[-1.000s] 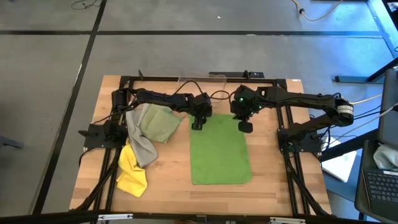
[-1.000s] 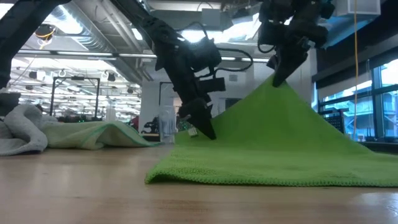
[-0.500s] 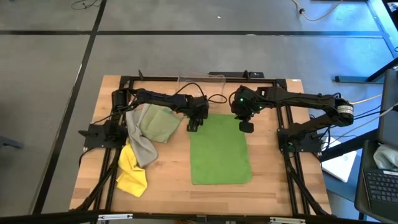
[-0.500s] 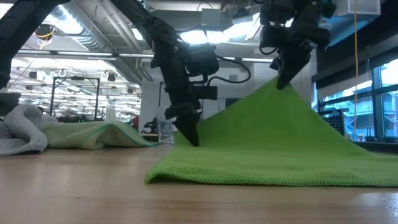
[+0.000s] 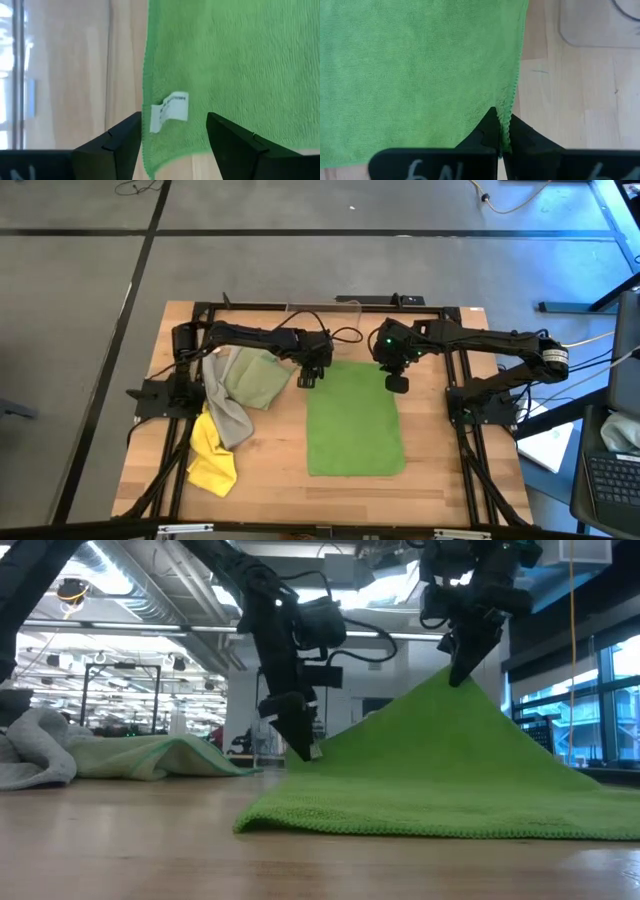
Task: Fold microfiber towels
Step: Fold the green microfiber cloth
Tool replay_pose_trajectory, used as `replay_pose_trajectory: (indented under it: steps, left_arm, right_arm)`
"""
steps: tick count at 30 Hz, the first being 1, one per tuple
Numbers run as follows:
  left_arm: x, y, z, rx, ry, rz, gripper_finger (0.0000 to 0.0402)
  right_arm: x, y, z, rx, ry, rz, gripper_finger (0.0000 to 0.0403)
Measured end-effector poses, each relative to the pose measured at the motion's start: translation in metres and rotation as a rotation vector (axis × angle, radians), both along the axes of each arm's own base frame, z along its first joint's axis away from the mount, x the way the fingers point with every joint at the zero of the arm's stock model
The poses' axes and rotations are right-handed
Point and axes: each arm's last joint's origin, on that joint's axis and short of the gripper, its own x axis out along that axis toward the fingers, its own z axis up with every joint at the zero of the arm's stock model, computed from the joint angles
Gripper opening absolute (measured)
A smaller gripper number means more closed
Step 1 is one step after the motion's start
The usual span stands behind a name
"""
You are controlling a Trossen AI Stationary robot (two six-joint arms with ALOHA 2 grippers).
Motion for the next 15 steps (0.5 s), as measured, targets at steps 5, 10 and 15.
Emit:
replay_pose_trajectory:
  steps: [5, 10, 15]
  left_arm:
    - [-0.0023, -0.0010, -0.0012, -0.008, 0.028, 0.000, 0.0186]
    - [-0.0029, -0.0009, -0.0014, -0.010, 0.033, 0.002, 0.0145]
    - [-0.0028, -0.0009, -0.0020, -0.010, 0.034, 0.003, 0.0095]
  right_arm:
    - [-0.0003, 0.0002, -0.0001, 0.002, 0.003, 0.000, 0.0010]
    - [-0.0003, 0.0002, -0.0001, 0.002, 0.004, -0.001, 0.0010]
    - [-0.0003, 0.0002, -0.0001, 0.002, 0.003, -0.001, 0.0010]
